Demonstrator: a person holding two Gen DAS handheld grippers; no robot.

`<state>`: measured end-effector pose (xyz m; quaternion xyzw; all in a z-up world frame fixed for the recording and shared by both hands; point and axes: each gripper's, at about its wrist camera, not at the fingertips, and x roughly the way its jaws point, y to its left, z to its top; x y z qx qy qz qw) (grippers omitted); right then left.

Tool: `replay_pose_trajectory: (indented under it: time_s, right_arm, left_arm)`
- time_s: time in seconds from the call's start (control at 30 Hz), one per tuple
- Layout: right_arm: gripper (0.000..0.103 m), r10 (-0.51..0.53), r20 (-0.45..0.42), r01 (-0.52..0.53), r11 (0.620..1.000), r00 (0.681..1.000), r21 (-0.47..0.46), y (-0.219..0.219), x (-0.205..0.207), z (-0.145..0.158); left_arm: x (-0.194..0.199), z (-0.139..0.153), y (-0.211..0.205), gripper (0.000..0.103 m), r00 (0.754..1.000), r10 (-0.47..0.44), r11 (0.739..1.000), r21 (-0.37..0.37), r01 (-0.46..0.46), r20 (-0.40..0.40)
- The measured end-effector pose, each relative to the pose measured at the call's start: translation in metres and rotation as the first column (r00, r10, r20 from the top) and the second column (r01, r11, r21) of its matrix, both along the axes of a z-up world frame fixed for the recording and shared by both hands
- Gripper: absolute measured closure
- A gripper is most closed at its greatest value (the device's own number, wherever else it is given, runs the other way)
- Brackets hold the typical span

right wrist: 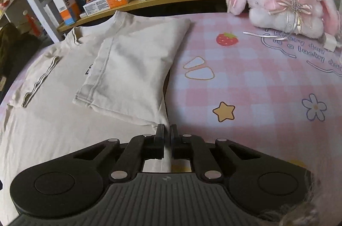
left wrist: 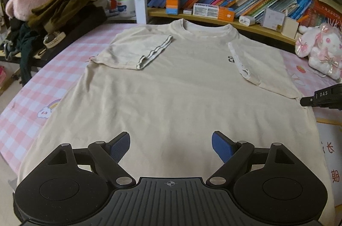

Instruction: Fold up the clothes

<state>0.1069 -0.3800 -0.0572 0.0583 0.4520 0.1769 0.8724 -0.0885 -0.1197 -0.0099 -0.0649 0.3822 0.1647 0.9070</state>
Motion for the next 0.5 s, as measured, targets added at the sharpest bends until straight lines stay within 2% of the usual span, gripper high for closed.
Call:
replay_pose_trajectory:
  time_s: [0.1,0.13,0.17,0.3,0.37,0.5]
  right_arm:
    - [0.091,0.014,0.011,-0.014,1.0,1.0,-0.002,0.002,-0.006,0.004]
    - [0.078,0.014,0.019,-0.014,1.0,1.0,-0.002,0.003,-0.009,0.006]
    - [0.061,0.014,0.027,-0.014,1.0,1.0,-0.003,0.003,-0.013,0.008]
    - [0.048,0.015,0.058,-0.015,1.0,0.998,-0.004,0.005,-0.027,0.016]
    - [0.031,0.016,0.074,-0.016,1.0,0.997,-0.005,0.006,-0.034,0.02]
    - [0.021,0.015,0.106,-0.015,1.0,0.994,-0.008,0.008,-0.049,0.029]
  left_arm:
    - [-0.006,0.001,-0.003,0.017,1.0,0.008,1.0,0.008,-0.008,-0.003]
    - [-0.008,0.001,-0.004,0.017,1.0,0.01,1.0,0.009,-0.01,-0.004]
    - [-0.01,0.001,-0.003,0.017,1.0,0.014,1.0,0.008,-0.014,-0.005]
    - [-0.013,0.001,0.001,0.017,1.0,0.011,1.0,0.0,-0.011,0.002]
    - [-0.013,0.002,0.005,0.017,1.0,-0.004,1.0,-0.005,0.004,0.013]
    - [-0.012,0.004,0.012,0.017,0.999,-0.034,0.999,-0.014,0.035,0.034]
